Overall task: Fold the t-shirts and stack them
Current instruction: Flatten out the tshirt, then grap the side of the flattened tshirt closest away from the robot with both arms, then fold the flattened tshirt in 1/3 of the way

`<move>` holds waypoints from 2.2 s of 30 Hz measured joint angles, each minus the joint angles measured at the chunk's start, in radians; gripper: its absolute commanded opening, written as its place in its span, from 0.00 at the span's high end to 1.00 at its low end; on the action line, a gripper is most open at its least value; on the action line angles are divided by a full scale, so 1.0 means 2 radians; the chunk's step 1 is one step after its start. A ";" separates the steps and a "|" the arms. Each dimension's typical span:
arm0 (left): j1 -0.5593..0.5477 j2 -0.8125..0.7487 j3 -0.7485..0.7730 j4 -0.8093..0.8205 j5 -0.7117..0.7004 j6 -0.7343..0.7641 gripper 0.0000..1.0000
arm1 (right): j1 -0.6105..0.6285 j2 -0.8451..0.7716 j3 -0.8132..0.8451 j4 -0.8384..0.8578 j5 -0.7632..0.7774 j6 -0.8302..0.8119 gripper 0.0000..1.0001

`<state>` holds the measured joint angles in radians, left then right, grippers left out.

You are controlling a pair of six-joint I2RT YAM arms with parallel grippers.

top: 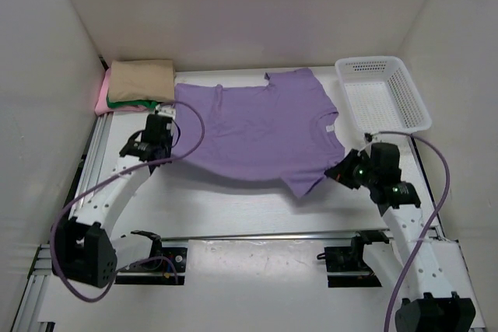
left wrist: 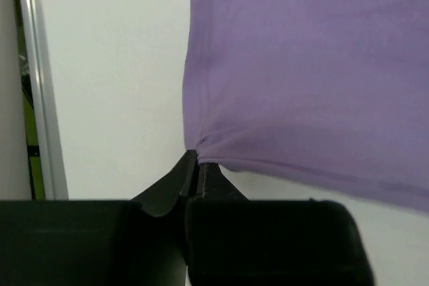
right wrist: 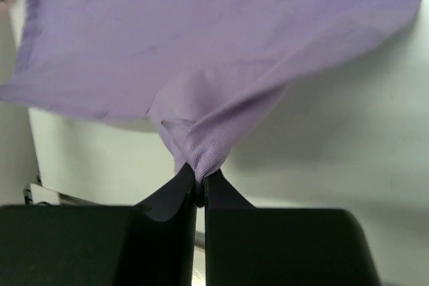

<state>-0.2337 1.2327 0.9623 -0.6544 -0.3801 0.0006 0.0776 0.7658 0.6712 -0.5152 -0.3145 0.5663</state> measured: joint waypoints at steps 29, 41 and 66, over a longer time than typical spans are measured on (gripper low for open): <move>0.011 -0.184 -0.190 -0.147 0.017 0.000 0.90 | 0.002 -0.105 -0.065 -0.163 0.050 0.027 1.00; 0.012 0.079 -0.054 -0.037 -0.014 0.000 0.90 | 0.002 0.247 0.110 -0.034 0.066 -0.045 1.00; 0.021 0.306 0.097 0.013 -0.124 0.002 0.28 | 0.001 0.508 0.302 -0.021 0.096 -0.094 0.52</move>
<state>-0.1909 1.8450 1.1553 -0.6281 -0.6289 0.0051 0.0795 1.7809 1.2743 -0.5571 -0.1230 0.3790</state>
